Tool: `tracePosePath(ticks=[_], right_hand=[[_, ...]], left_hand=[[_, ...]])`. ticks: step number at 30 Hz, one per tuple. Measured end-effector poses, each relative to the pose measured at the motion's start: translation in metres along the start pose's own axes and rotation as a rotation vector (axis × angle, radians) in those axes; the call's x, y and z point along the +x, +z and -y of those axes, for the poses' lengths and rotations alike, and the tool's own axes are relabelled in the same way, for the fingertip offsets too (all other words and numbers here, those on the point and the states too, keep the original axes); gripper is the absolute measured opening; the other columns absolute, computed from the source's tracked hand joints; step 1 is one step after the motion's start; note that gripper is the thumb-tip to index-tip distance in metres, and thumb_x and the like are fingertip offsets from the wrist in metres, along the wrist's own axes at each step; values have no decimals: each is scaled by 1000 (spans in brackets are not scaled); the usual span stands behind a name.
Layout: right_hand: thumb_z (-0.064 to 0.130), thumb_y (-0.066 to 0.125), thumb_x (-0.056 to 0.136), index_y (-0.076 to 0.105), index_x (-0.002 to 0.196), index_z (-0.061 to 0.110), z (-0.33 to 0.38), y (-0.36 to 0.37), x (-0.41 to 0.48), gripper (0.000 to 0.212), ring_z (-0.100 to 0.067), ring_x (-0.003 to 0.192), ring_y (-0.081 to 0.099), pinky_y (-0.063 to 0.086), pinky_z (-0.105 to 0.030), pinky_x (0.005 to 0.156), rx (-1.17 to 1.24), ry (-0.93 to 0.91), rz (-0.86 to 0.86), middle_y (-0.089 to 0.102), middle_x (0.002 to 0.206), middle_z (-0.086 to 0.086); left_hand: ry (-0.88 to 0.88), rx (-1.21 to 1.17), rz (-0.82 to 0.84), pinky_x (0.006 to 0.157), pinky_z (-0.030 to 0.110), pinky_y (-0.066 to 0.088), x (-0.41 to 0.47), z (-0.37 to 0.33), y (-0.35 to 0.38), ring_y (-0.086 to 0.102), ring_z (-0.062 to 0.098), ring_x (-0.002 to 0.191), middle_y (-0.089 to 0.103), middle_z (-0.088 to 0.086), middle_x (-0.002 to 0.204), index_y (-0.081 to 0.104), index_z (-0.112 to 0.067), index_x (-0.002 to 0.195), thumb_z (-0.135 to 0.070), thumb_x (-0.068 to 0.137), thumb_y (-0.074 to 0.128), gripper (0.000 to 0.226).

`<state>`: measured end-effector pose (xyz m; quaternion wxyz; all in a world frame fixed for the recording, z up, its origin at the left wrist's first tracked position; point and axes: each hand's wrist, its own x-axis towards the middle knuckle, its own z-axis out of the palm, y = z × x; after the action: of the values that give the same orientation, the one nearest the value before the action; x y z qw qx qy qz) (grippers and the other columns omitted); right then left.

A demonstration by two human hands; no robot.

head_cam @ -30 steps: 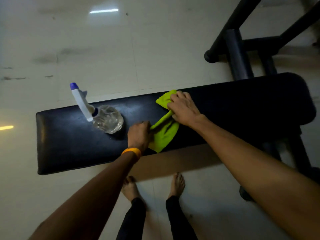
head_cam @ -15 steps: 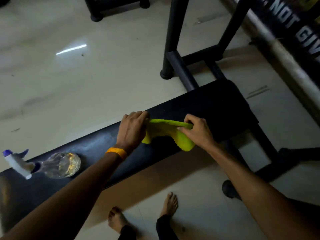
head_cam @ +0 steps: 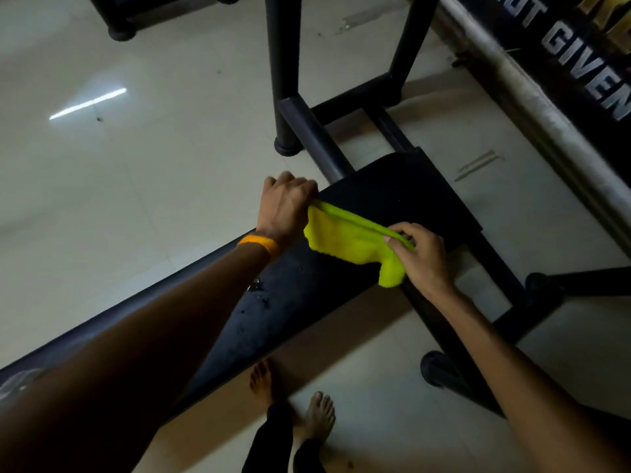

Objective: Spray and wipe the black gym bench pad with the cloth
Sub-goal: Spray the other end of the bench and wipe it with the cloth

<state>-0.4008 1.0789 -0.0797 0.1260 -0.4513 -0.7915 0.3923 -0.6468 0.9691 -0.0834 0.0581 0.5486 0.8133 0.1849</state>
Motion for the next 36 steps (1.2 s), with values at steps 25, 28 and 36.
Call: tracePosePath(ticks=[25, 28, 36], right_hand=[[61, 29, 101, 18, 160, 39, -63, 149, 70, 64, -28, 158, 7, 8, -57, 125, -793, -257, 123, 9, 171, 0], [63, 29, 99, 20, 159, 39, -77, 123, 122, 65, -30, 157, 10, 11, -57, 124, -803, -212, 45, 13, 170, -1], [60, 32, 101, 22, 159, 40, -60, 151, 45, 62, -30, 157, 11, 10, -59, 124, -786, -243, 83, 15, 170, -2]], left_hand=[[-374, 11, 123, 128, 49, 4, -46, 22, 168, 12, 26, 158, 17, 8, 170, 19, -11, 162, -39, 102, 24, 66], [-377, 73, 102, 129, 49, 3, -45, 20, 173, 8, 25, 159, 14, 8, 171, 15, -11, 163, -37, 103, 29, 67], [-373, 119, 95, 128, 51, 7, -47, 20, 175, 7, 25, 159, 13, 8, 171, 15, -11, 163, -37, 102, 26, 67]])
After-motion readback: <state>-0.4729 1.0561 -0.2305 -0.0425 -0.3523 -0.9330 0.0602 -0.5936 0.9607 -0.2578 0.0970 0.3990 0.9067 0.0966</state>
